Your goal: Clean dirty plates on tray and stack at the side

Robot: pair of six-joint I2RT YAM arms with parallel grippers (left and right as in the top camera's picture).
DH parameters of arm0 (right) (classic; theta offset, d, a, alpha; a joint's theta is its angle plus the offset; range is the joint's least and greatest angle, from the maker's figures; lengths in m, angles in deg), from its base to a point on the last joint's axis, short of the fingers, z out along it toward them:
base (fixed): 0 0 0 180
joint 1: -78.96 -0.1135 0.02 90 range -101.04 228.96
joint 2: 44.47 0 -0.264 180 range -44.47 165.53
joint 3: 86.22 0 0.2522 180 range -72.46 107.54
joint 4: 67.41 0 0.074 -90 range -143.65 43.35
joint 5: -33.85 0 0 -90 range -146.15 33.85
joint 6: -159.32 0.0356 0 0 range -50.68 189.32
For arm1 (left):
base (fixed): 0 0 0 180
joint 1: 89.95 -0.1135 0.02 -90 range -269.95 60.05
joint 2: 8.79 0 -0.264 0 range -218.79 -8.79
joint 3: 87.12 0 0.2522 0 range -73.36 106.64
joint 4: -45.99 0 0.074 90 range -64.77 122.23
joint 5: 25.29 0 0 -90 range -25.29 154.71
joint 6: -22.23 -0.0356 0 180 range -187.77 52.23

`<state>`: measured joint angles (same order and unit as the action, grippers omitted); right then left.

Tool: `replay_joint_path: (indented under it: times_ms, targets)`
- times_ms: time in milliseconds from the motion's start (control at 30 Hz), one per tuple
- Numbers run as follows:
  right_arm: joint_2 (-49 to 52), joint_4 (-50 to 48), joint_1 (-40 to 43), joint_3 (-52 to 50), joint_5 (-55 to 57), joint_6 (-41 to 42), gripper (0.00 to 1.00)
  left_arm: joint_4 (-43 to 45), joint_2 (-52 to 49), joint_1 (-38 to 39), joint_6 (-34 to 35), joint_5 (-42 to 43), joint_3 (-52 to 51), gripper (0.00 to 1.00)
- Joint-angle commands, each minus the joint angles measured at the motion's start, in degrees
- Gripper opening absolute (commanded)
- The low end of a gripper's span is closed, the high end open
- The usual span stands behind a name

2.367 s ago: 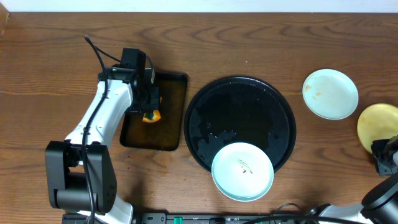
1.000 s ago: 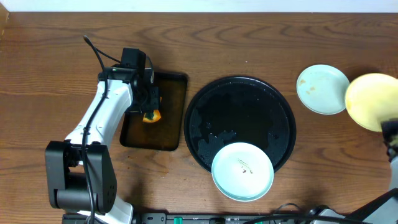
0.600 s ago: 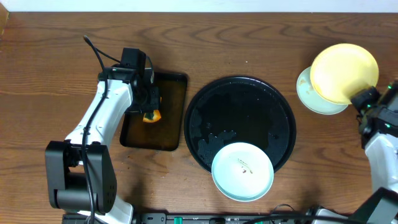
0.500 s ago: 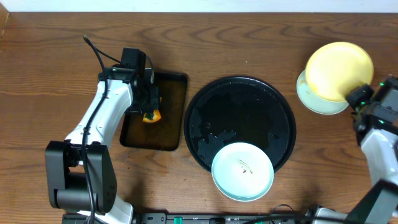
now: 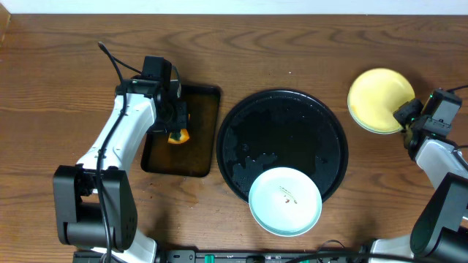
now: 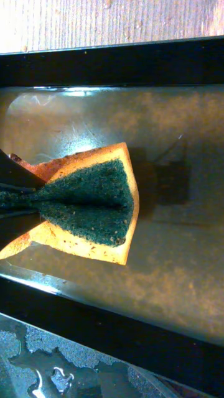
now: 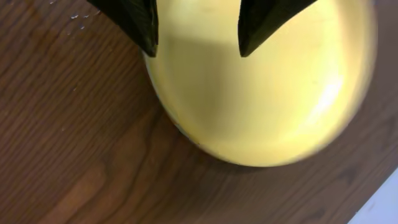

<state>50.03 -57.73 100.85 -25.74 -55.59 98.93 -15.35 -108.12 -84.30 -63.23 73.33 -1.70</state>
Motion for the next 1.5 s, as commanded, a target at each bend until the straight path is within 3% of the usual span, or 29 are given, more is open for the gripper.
replay_joint_path:
  times_ms: [0, 133, 400, 633, 733, 1033, 1467]
  targets:
    - [0.2, 0.6, -0.2, 0.1, -5.3, -2.8, 0.4, -0.2, 0.2, -0.1, 0.5, -0.1, -0.2, 0.08]
    - [-1.3, 4.9, -0.3, 0.1, -12.8, -5.1, 0.37, -0.2, 0.2, -0.1, 0.5, -0.1, -0.2, 0.08]
    - [-12.8, 25.6, -3.8, 0.1, -31.3, -14.2, 0.41, -0.2, 0.2, -0.1, 0.5, -0.1, -0.2, 0.08]
    - [-17.7, 49.4, -14.6, 0.1, -30.7, -17.3, 0.41, -0.1, 0.2, -0.1, 0.5, -0.1, -0.2, 0.08]
    - [-17.4, 55.1, -20.5, -0.5, -29.1, -17.2, 0.41, -0.1, 0.2, -0.1, 0.5, -0.1, -0.2, 0.08]
    - [-17.2, 57.2, -33.9, -2.4, -13.5, -7.9, 0.43, -0.2, 0.2, -0.1, 0.5, -0.1, -0.2, 0.08]
    - [-17.2, 47.9, -35.5, -9.7, -12.9, -6.4, 0.34, -0.2, 0.2, -0.1, 0.5, -0.1, -0.2, 0.08]
